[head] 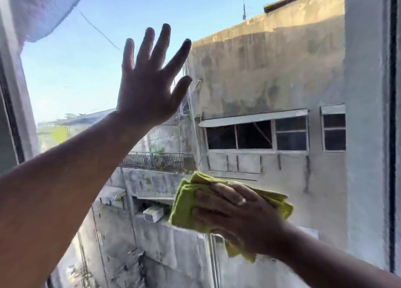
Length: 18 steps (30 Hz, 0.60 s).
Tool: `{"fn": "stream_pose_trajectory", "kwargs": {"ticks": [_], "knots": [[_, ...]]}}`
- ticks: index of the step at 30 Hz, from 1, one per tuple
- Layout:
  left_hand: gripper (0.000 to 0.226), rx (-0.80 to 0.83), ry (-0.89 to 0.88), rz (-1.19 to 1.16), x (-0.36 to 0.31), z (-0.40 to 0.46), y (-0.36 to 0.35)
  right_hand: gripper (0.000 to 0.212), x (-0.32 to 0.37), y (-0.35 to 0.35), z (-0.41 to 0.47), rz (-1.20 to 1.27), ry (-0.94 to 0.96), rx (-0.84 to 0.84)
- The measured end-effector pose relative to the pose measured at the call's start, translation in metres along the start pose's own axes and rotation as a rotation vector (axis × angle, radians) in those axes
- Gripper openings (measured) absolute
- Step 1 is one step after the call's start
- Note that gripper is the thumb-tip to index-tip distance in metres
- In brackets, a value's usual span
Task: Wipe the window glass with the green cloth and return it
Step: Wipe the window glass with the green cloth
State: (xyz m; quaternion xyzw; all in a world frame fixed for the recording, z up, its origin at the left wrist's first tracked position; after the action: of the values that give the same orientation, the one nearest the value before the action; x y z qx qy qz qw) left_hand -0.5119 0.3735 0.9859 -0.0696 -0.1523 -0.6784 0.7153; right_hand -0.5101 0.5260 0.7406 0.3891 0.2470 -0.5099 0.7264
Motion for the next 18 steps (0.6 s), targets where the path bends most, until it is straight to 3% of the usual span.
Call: {"fn": "stream_pose_trajectory", "kwargs": {"ticks": [2,4,6,7,10,12,14,18], "knots": [[0.064,-0.019,0.014,0.007,-0.003,-0.001,0.001,0.048,-0.031,0.005,-0.014,-0.028,-0.137,-0.051],[0.065,-0.023,0.023,0.016,-0.006,0.0,0.002,0.047,-0.05,0.011,-0.005,-0.02,-0.395,-0.153],[0.065,-0.015,0.031,0.013,-0.006,0.001,0.001,0.052,-0.028,0.005,0.02,0.031,-0.513,-0.227],[0.065,-0.016,0.031,0.01,-0.005,0.0,0.001,0.058,-0.002,-0.002,0.036,0.055,-0.402,-0.205],[0.064,-0.016,0.015,0.015,-0.001,0.001,0.003,0.059,0.065,-0.017,0.041,0.065,0.18,-0.035],[0.064,-0.01,0.013,0.006,-0.003,0.001,0.003,0.062,0.049,-0.015,0.02,0.037,0.246,0.004],[0.063,-0.011,0.036,0.01,-0.004,-0.001,0.003,0.065,-0.001,-0.005,0.006,-0.011,0.044,-0.03],[0.065,-0.019,0.058,0.027,-0.007,0.0,0.006,0.056,-0.084,0.023,0.016,-0.044,-0.593,-0.202]]}}
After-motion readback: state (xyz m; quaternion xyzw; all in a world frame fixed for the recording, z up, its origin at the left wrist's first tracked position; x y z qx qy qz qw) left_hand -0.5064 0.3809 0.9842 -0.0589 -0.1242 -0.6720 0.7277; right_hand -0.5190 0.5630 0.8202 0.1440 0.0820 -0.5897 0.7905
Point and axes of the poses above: each hand's wrist, its own z-axis towards the middle knuckle, its own y-axis out of the back of the hand, x = y × z, the point moved 6 cm from there along z, towards the middle knuckle, and after that the axes turned 6 degrees about y, right-handed, at the moved point
